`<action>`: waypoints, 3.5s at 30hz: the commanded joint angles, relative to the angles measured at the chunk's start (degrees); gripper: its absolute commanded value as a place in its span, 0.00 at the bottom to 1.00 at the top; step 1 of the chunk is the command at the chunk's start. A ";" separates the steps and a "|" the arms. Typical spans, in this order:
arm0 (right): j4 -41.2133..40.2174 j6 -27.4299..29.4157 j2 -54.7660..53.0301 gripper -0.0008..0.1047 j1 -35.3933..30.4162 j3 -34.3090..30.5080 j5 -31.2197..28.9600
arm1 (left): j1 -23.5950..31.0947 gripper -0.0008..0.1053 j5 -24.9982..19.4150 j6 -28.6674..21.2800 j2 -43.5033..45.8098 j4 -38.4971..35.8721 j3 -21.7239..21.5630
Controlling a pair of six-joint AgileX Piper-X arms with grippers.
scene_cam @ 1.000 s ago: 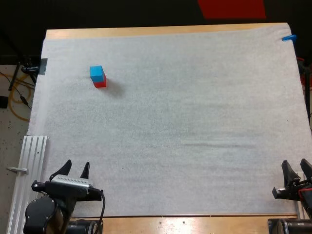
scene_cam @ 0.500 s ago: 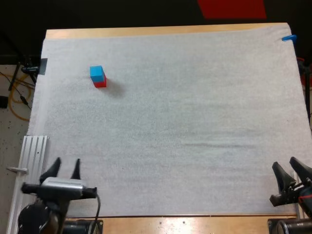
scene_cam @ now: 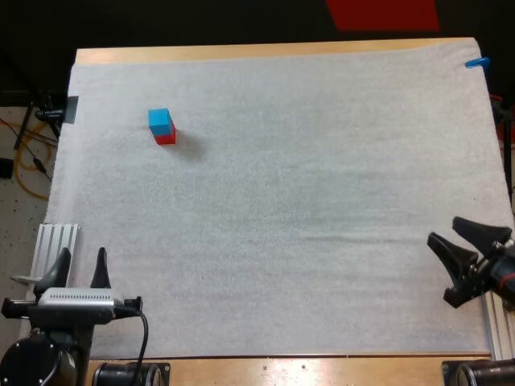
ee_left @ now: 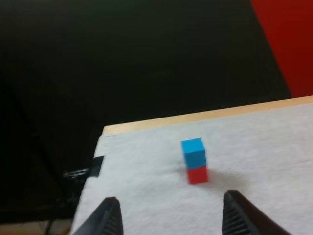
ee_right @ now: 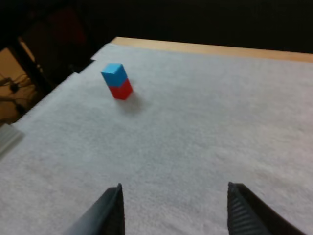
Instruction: Stack red cube on blue cube
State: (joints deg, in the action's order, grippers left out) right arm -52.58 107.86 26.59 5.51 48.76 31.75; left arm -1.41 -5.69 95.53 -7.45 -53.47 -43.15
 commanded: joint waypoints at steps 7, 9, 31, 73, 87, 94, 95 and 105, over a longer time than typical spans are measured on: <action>4.21 1.57 8.13 0.45 1.28 4.68 4.52 | -0.03 0.44 -9.18 0.90 -4.83 0.71 -0.52; 7.61 1.43 9.67 0.45 3.12 4.99 4.52 | -0.03 0.44 -9.18 1.12 -7.65 0.71 -0.52; 14.03 4.16 16.23 0.45 12.87 5.04 1.91 | 0.72 0.30 -3.31 0.11 -53.54 4.97 -24.50; 13.81 5.55 16.23 0.45 12.87 4.68 -2.77 | 7.80 0.01 8.90 -4.15 -114.16 -5.38 -62.25; 13.81 5.33 16.23 0.45 12.87 4.68 -3.36 | 7.80 0.01 8.90 -2.87 -119.44 -5.36 -66.38; 13.81 5.33 16.23 0.45 12.87 4.68 -3.62 | 7.80 0.01 9.20 -1.74 -120.63 -5.50 -66.38; 13.81 5.33 16.23 0.45 12.87 4.68 -3.62 | 7.80 0.01 9.39 -1.48 -120.75 -5.50 -66.38; 13.81 5.33 16.23 0.45 12.87 4.68 -3.62 | 7.80 0.01 10.61 -0.42 -121.56 -6.07 -66.51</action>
State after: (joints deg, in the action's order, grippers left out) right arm -39.25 112.63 42.87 18.35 53.35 27.75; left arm 6.68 5.01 94.13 -129.12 -59.78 -108.98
